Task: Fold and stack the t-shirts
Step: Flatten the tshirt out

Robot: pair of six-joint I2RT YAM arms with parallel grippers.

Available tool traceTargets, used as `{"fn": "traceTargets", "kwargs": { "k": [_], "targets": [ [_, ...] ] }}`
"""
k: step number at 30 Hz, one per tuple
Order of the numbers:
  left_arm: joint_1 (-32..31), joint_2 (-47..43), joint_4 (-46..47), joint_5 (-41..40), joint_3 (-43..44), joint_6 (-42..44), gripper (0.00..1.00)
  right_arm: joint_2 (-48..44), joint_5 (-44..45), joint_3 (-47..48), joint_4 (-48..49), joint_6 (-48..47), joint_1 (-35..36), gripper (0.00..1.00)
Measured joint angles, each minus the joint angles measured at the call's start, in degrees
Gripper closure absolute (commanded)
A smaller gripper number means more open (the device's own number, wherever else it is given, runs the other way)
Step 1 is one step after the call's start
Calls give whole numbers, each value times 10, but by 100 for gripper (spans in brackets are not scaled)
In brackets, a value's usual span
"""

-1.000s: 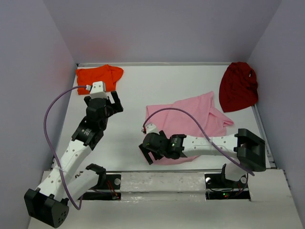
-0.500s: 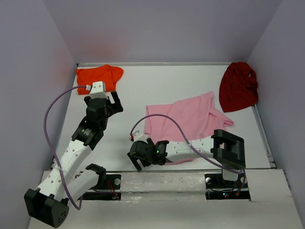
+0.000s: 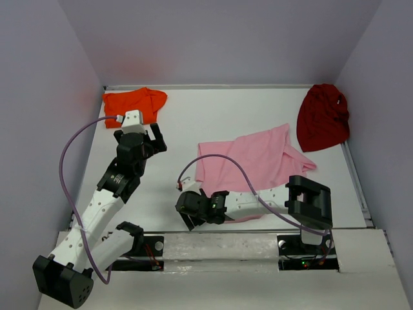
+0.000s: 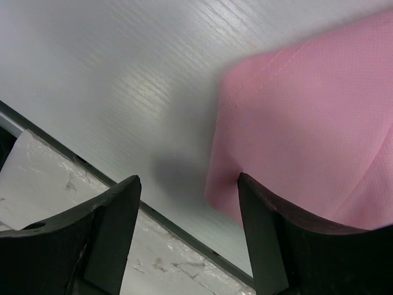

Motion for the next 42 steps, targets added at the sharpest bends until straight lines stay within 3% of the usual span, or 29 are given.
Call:
{"fn": "traceTargets", "kwargs": {
  "k": [5, 8, 10, 12, 14, 17, 25, 30, 42],
  "targets": [
    [0, -1, 0, 0, 0, 0, 3, 0, 7, -8, 0, 2, 0, 30],
    [0, -1, 0, 0, 0, 0, 4, 0, 14, -9, 0, 2, 0, 35],
    [0, -1, 0, 0, 0, 0, 4, 0, 19, -9, -2, 5, 0, 53],
    [0, -2, 0, 0, 0, 0, 4, 3, 24, -9, -2, 9, 0, 82],
    [0, -2, 0, 0, 0, 0, 4, 11, 33, -9, -5, 14, 0, 85],
    [-1, -3, 0, 0, 0, 0, 4, 17, 43, -7, -7, 23, 0, 100],
    [-2, -6, 0, 0, 0, 0, 3, 17, 59, -6, -19, 34, 0, 100],
    [-2, -6, 0, 0, 0, 0, 4, -3, 90, 9, -83, 31, 0, 100],
    [-4, -6, 0, 0, 0, 0, 4, -195, 223, 44, -215, 66, -9, 100]
  ]
}}
